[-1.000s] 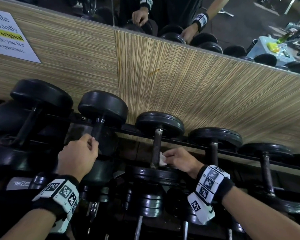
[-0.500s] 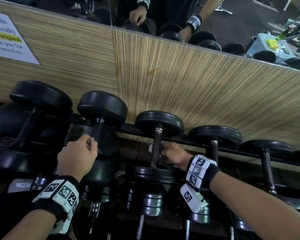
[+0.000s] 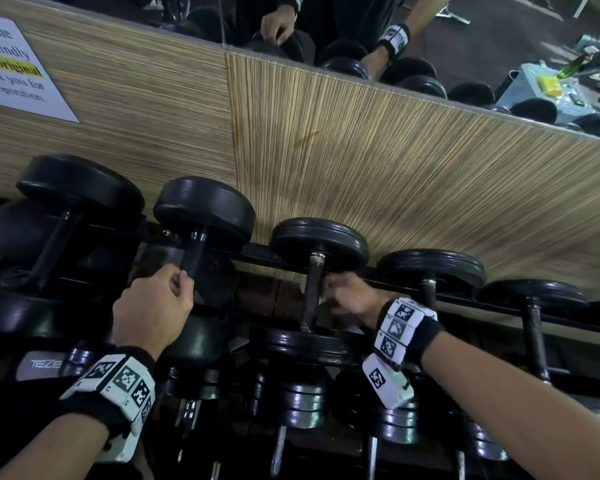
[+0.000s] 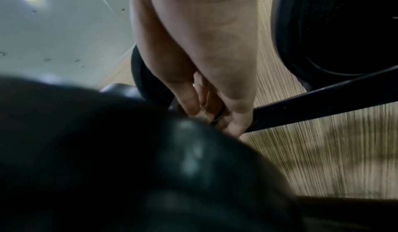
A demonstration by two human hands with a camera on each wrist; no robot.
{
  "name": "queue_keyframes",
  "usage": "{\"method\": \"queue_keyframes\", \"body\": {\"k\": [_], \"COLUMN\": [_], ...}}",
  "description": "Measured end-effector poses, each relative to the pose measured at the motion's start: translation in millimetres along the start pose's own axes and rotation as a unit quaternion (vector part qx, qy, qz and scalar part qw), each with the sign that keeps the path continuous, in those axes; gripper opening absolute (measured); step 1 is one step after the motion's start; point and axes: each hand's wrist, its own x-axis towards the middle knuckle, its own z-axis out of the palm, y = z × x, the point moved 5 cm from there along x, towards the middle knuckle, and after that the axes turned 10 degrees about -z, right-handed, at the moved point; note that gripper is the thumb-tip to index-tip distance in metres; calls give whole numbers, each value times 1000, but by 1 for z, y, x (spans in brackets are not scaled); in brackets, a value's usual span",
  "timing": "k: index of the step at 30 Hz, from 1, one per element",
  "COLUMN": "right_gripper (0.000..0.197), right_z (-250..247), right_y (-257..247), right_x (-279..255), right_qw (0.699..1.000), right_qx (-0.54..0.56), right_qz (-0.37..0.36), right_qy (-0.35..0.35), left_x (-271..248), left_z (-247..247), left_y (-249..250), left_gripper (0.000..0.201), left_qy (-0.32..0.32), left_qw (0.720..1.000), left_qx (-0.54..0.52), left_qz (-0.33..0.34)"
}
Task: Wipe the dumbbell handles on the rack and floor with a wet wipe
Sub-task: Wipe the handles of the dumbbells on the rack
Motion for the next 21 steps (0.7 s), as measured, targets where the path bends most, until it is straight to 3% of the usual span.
{"method": "queue_keyframes", "body": {"k": [3, 5, 8, 11, 14, 18, 21], "right_gripper": [20, 19, 20, 11, 24, 11, 15], "right_z": [14, 14, 6, -10, -20, -9, -1], "right_y": [14, 18, 11, -5, -16, -18, -9], "right_x": [-14, -20, -20, -15, -11, -22, -39], "right_qw": [996, 994, 995, 986, 969, 955, 962], "right_qx": [-37, -68, -75, -65, -104, -143, -177], "right_qz": [-17, -16, -59, -124, -132, -165, -161], "right_qy": [-77, -81, -33, 92, 184, 202, 133], "left_x": [0, 0, 0, 0, 0, 1, 1], "left_z": [0, 0, 0, 1, 1, 1, 2], "left_y": [0, -1, -1, -2, -1, -1, -2], "left_gripper": [26, 26, 25, 25, 26, 28, 26], "left_qy": [2, 4, 5, 7, 1, -4, -5], "left_qw": [1000, 1000, 1000, 1000, 1000, 1000, 1000], "left_qx": [2, 2, -2, -2, 3, 7, 8], "left_qz": [0, -1, -1, -4, -7, -5, 0]}}
